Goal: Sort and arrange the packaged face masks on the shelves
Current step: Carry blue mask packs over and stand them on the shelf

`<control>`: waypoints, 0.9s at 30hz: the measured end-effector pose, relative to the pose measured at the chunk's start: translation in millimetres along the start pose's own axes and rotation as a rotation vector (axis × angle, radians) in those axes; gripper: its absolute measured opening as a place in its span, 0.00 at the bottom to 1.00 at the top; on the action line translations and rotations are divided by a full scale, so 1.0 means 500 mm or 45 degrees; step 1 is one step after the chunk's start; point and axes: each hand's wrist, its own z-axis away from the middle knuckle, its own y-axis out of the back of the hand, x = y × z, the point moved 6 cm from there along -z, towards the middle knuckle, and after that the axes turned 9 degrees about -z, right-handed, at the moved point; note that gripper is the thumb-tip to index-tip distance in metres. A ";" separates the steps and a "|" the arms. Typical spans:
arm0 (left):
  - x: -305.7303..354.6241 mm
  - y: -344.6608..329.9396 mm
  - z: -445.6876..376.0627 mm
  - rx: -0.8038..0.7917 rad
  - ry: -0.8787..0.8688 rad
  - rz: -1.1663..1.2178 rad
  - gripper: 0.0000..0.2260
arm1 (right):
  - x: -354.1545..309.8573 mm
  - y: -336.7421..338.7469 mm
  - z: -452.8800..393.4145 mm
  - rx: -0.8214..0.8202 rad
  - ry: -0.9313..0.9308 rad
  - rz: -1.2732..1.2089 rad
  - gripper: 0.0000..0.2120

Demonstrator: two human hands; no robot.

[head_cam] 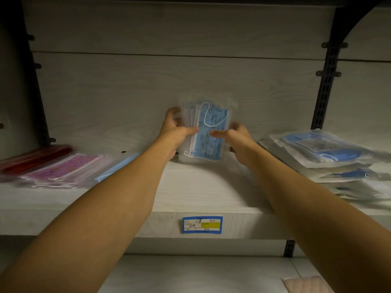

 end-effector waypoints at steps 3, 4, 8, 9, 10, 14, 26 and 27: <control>-0.022 -0.010 0.000 -0.118 0.214 0.065 0.37 | 0.014 -0.002 -0.001 -0.025 -0.076 0.031 0.25; -0.026 -0.017 0.005 -0.158 0.251 0.030 0.36 | 0.018 -0.006 0.001 -0.029 -0.085 0.016 0.27; -0.022 -0.044 0.018 -0.229 0.219 -0.012 0.27 | 0.025 -0.020 -0.005 -0.067 -0.018 -0.103 0.24; -0.020 -0.048 0.019 -0.227 0.196 0.000 0.27 | 0.024 -0.021 -0.005 -0.060 -0.007 -0.118 0.24; -0.017 -0.050 0.019 -0.218 0.172 0.003 0.28 | 0.022 -0.021 -0.005 -0.050 -0.001 -0.130 0.23; -0.012 -0.039 0.014 -0.143 0.090 -0.051 0.26 | 0.014 -0.017 -0.002 -0.030 0.036 -0.130 0.24; -0.004 -0.019 0.017 -0.078 0.198 0.167 0.18 | 0.007 -0.016 0.008 -0.064 0.003 -0.098 0.19; -0.008 -0.021 0.014 -0.093 0.206 0.147 0.18 | 0.010 -0.016 0.007 -0.074 -0.005 -0.104 0.18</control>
